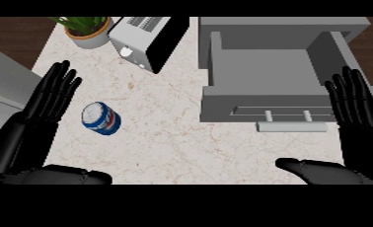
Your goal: Pick up the can, place it into the drawer and close the drawer
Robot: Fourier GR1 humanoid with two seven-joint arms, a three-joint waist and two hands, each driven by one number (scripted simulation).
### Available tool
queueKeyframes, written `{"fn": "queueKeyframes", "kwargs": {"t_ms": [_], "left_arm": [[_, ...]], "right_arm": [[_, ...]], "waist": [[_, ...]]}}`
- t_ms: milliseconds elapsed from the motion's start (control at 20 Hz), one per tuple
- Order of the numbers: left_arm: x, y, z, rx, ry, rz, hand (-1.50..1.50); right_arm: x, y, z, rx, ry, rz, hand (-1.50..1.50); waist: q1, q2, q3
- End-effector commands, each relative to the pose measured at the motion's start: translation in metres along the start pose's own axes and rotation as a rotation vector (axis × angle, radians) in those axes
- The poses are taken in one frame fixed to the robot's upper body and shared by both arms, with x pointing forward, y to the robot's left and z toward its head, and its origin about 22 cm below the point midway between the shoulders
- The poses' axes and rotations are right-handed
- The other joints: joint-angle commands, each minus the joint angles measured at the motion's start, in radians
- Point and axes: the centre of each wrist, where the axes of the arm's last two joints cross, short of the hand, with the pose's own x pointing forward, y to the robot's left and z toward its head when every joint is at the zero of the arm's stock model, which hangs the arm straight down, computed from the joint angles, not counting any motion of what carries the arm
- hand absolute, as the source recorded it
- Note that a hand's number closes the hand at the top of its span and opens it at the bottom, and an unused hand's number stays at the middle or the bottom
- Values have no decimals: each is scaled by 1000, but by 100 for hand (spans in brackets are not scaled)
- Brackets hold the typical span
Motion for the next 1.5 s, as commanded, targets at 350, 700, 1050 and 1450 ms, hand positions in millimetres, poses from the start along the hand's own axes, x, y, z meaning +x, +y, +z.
{"fn": "queueKeyframes", "kwargs": {"t_ms": [350, 700, 1050, 1450], "left_arm": [[6, 27, 16, 33, 77, 38, -150], [-5, 27, -1, 88, 118, 55, -150], [-39, 24, -16, 69, 129, 42, -150], [-67, 43, -15, 94, 141, 36, -150]], "right_arm": [[-24, -7, 19, -13, 51, 3, -150], [-23, -28, 25, -14, 38, 16, -150], [-21, -42, 46, -18, 31, 8, -150], [-18, -45, 30, -29, 53, 29, -150]], "waist": [[3, -1, -2], [-2, -1, -1], [-6, -1, -2], [-1, 0, -2]]}}
